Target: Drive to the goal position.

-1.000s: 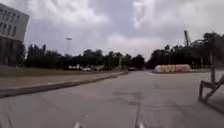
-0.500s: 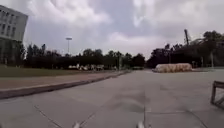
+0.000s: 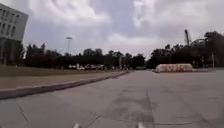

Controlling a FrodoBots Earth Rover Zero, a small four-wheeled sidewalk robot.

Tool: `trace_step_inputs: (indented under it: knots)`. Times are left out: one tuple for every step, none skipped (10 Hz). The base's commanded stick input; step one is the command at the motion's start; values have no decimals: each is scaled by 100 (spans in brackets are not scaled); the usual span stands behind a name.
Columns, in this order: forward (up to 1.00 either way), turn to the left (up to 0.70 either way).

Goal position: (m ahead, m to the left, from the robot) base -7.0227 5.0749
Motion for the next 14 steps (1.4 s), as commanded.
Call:
trace_step_inputs:
  knots:
    - [60,-15]
    - [60,-15]
    - [60,-15]
    - [60,-15]
    - [60,-15]
    - [60,-15]
    - [60,-15]
    - [60,-15]
    - [60,-15]
    - [60,-15]
    - [60,-15]
    - [60,-15]
    - [56,-22]
    - [36,-59]
